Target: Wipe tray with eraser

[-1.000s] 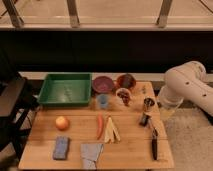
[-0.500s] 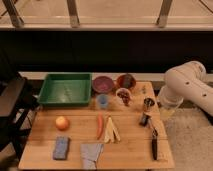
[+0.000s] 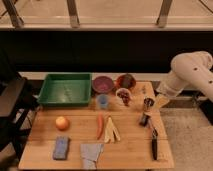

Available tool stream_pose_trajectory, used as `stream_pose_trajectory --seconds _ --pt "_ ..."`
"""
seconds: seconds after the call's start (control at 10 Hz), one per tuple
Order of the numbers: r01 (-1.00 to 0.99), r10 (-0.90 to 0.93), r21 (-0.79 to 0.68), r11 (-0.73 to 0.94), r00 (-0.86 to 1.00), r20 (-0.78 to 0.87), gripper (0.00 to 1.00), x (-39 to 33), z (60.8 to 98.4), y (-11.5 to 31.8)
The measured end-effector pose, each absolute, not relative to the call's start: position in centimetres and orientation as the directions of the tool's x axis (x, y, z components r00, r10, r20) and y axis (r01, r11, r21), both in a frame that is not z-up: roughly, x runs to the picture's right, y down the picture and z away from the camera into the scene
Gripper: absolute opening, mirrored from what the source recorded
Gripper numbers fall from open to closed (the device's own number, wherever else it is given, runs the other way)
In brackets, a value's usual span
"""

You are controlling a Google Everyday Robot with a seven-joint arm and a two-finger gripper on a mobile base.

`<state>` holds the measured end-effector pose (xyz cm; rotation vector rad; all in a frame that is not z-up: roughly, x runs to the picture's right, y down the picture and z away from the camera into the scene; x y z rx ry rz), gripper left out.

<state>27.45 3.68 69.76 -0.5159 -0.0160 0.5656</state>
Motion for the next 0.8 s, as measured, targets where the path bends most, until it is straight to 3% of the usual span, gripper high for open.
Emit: stream_pose_trajectory --seconds 0.5,0.8 --pt "-0.809 0.820 -0.415 0.416 0.531 -0.215 0.65 25.9 70.0 1.1" --pt "-0.818 0.835 -0.402 0.412 0.516 -0.194 0.65 26.1 69.9 0.6"
